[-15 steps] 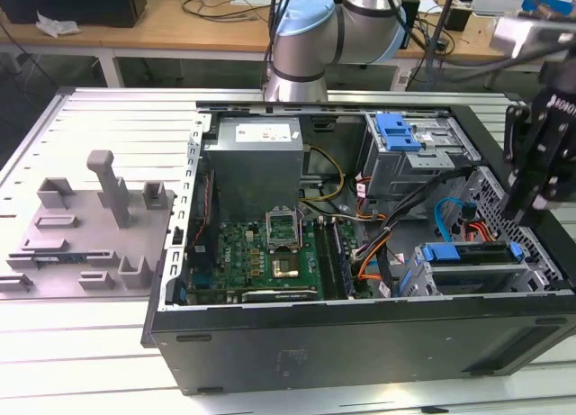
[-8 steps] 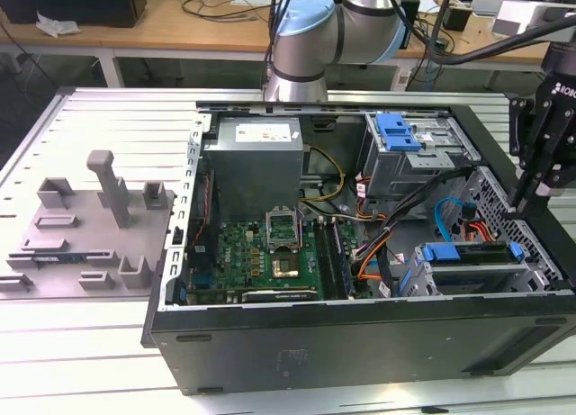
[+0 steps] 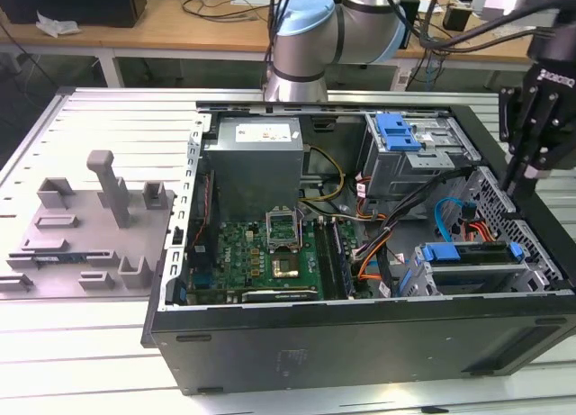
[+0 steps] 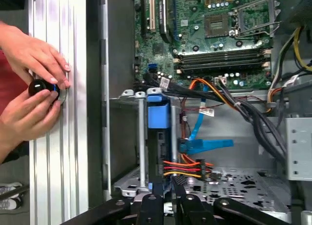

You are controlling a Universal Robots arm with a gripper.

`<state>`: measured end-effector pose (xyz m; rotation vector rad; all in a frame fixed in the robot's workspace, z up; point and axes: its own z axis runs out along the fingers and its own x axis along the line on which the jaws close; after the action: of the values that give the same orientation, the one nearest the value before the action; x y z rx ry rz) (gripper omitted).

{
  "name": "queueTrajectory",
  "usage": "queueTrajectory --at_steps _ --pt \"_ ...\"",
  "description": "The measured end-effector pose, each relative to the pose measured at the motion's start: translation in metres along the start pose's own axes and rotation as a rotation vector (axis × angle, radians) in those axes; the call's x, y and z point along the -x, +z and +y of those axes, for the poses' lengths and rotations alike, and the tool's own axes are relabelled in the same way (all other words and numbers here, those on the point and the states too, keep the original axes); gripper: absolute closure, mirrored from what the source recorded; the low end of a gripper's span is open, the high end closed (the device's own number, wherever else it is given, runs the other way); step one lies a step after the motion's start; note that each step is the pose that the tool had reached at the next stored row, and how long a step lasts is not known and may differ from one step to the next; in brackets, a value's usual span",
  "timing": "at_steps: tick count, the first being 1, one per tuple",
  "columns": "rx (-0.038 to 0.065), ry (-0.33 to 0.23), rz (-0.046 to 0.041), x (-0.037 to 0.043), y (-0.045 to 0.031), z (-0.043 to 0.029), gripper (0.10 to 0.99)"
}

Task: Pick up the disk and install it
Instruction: 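Insert the second disk wire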

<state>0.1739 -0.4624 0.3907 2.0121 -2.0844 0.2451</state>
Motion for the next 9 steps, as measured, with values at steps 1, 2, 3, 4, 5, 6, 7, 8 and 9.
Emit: queueTrajectory --at_steps 1,2,3,4,5,6,7,8,9 --pt "-0.003 0.001 0.0002 0.0021 0.0001 0.0022 0.871" --pt "-0.007 0.002 0.0005 0.0027 0.0007 0.0055 0.871" --pt "-0.009 0.002 0.0003 0.0028 0.0016 0.0094 0.871" --pt "-0.010 0.003 0.0002 0.0030 0.0024 0.0130 0.871" --pt "-0.010 0.003 0.0002 0.0030 0.0030 0.0156 0.871" --pt "-0.010 0.003 0.0002 0.0031 0.0034 0.0170 0.855" --pt "-0.010 0.003 0.0001 0.0032 0.0039 0.0178 0.800" --pt "-0.010 0.003 0.0001 0.0035 0.0041 0.0179 0.800" --pt "-0.010 0.002 0.0001 0.0042 0.0046 0.0179 0.800"
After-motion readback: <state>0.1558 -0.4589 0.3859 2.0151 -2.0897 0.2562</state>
